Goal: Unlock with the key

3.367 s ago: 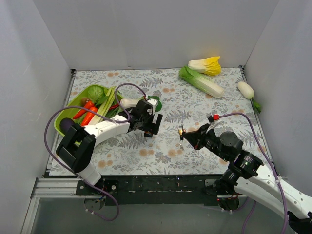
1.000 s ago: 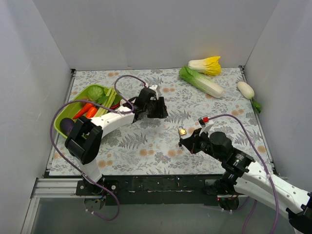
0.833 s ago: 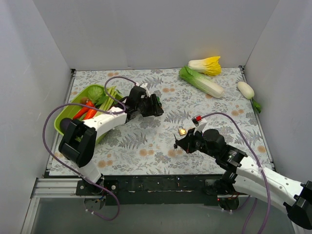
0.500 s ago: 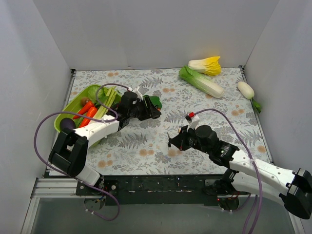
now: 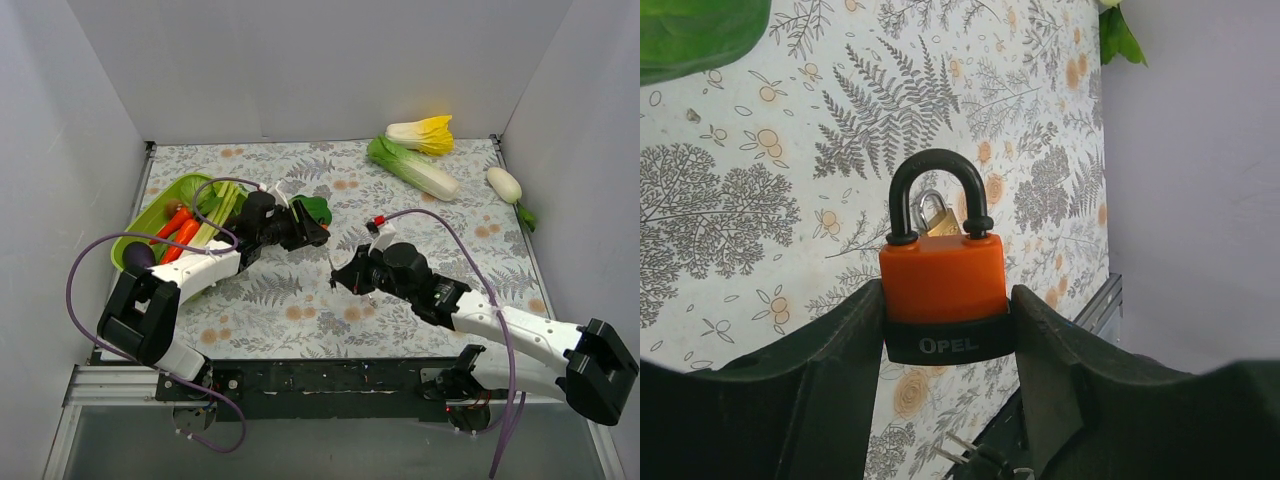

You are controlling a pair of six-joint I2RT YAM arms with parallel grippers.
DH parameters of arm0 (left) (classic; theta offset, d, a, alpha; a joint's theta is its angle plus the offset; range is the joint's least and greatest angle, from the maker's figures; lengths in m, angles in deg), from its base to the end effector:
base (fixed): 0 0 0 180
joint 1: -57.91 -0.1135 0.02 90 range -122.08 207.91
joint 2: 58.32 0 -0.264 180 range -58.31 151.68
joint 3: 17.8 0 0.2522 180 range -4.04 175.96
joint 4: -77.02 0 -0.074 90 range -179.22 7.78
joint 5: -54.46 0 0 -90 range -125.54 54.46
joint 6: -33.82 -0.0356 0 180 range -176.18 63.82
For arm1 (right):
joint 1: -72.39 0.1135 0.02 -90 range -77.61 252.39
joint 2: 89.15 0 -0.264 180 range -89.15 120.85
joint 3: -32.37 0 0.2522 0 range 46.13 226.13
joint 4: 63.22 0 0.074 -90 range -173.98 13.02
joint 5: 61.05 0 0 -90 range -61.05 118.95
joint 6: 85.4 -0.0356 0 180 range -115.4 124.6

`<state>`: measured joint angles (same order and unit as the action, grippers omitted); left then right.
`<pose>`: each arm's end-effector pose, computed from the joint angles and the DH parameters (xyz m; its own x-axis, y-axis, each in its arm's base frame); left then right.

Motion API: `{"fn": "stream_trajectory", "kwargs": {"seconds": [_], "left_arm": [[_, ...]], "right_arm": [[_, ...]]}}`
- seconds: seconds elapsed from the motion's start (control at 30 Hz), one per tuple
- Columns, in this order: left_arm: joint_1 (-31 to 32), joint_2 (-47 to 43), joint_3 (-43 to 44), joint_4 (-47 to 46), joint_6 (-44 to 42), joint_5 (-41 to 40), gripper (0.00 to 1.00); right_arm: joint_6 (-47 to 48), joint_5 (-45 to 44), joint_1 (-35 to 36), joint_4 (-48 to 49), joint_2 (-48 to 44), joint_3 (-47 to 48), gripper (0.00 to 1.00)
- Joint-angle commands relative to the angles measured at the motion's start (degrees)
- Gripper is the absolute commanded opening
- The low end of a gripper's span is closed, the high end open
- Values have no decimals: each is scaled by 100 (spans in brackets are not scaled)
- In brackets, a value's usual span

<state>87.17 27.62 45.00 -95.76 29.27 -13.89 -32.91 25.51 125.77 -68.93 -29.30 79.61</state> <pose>0.2777 -0.1706 0.2236 -0.7647 -0.6336 0.1174 -0.3815 0.2982 -0.8749 0.1434 0.1893 0.2523 -0.6159 0.1903 -0.7645 -0.4944 0.6622 0.5631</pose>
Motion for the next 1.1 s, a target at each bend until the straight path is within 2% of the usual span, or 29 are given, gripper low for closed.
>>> {"fn": "stream_trajectory", "kwargs": {"seconds": [0.0,0.2,0.6,1.07], "left_arm": [[1,-147,-8,-426,156,243,0],[1,-199,-8,-444,130,182,0],[10,-261,-26,-435,86,155,0],[1,-252,-17,-435,42,129,0]], "right_arm": [[-89,89,-21,443,289,519,1],[-36,309,-153,407,597,739,1],[-142,1284,-768,671,1098,819,1],[-89,1706,-1102,750,1669,1117,1]]}}
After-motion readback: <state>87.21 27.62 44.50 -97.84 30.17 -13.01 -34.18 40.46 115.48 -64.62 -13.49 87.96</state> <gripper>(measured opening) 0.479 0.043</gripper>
